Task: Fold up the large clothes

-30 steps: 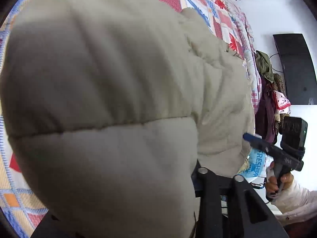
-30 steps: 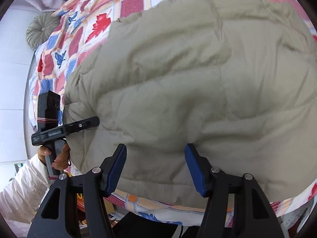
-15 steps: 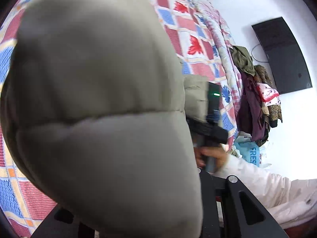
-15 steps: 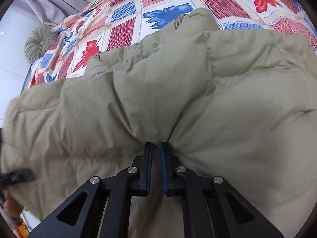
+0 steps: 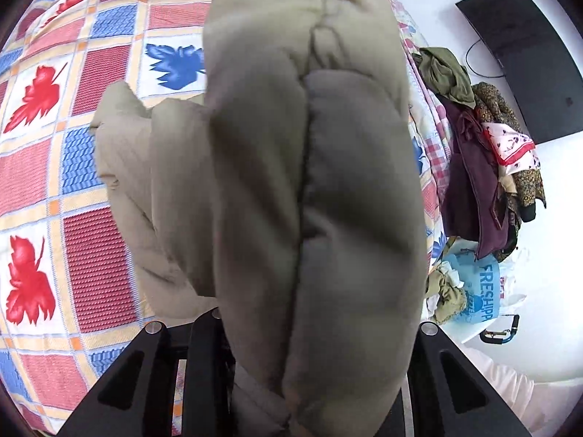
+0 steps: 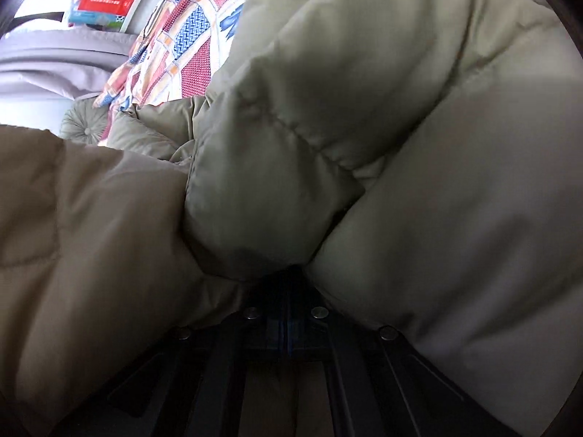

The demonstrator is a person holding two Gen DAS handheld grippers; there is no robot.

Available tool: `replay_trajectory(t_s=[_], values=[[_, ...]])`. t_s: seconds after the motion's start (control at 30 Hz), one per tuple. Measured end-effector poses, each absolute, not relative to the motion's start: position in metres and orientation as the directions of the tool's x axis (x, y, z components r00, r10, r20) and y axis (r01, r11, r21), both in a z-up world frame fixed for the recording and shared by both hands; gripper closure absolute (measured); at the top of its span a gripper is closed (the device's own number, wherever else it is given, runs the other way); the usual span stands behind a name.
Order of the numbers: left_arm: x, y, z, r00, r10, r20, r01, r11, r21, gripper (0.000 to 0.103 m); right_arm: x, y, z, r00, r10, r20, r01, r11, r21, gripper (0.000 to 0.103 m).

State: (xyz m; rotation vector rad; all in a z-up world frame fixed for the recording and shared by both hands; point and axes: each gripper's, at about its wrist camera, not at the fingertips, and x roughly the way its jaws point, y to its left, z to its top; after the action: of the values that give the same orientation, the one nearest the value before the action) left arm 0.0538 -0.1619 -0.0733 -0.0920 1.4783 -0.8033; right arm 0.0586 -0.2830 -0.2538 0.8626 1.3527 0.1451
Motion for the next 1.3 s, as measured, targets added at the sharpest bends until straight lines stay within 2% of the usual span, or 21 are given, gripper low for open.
replay_trajectory(t_s=[0.17,0.2,0.27,0.33,0.53,0.8,0.83,0.87,0.93,1.07,1.17,1.23,1.3], values=[[0.054,-0.201,-0.088,-0.163,-0.509,-0.845,0.434,0.733,-0.524,0.070,0.034,-0.324,-0.209,0.307,0.514,-0.801,0.362,0.715,0.598,0.103],[0.054,-0.203,-0.098,-0.175,-0.512,-0.841,0.435,0.726,-0.532,0.064,0.025,-0.337,-0.199,0.328,0.492,-0.806,0.365,0.721,0.589,0.102],[0.050,-0.226,-0.106,-0.210,-0.545,-0.812,0.424,0.698,-0.578,0.033,0.003,-0.363,-0.183,0.366,0.454,-0.812,0.390,0.718,0.577,0.100],[0.048,-0.245,-0.114,-0.245,-0.562,-0.790,0.425,0.670,-0.609,0.022,-0.019,-0.386,-0.174,0.397,0.426,-0.813,0.424,0.701,0.574,0.100],[0.052,-0.290,-0.157,-0.345,-0.605,-0.717,0.441,0.570,-0.693,0.022,-0.080,-0.428,-0.173,0.433,0.374,-0.820,0.524,0.636,0.567,0.100],[0.057,-0.311,-0.175,-0.298,-0.593,-0.748,0.459,0.598,-0.657,0.022,-0.135,-0.445,-0.157,0.466,0.340,-0.817,0.576,0.585,0.572,0.097],[0.056,-0.314,-0.175,-0.296,-0.590,-0.751,0.462,0.599,-0.653,0.022,-0.143,-0.443,-0.149,0.481,0.341,-0.808,0.566,0.583,0.583,0.086],[0.056,-0.316,-0.176,-0.293,-0.587,-0.755,0.465,0.602,-0.649,0.022,-0.150,-0.446,-0.143,0.491,0.341,-0.802,0.555,0.587,0.589,0.058],[0.056,-0.316,-0.173,-0.282,-0.583,-0.762,0.472,0.607,-0.639,0.022,-0.164,-0.439,-0.123,0.520,0.334,-0.786,0.521,0.605,0.602,0.021],[0.054,-0.314,-0.158,-0.244,-0.574,-0.782,0.510,0.609,-0.607,0.022,-0.166,-0.416,-0.097,0.536,0.401,-0.742,0.398,0.656,0.642,0.021],[0.056,-0.301,-0.131,-0.151,-0.602,-0.784,0.555,0.605,-0.571,0.022,-0.145,-0.394,-0.095,0.517,0.398,-0.757,0.354,0.706,0.613,0.021],[0.062,-0.283,-0.111,-0.033,-0.607,-0.794,0.589,0.630,-0.506,0.022,-0.127,-0.384,-0.104,0.490,0.351,-0.798,0.377,0.740,0.557,0.021],[0.071,-0.260,-0.099,0.101,-0.580,-0.808,0.598,0.685,-0.417,0.022,-0.122,-0.379,-0.106,0.469,0.283,-0.836,0.423,0.760,0.494,0.031]])
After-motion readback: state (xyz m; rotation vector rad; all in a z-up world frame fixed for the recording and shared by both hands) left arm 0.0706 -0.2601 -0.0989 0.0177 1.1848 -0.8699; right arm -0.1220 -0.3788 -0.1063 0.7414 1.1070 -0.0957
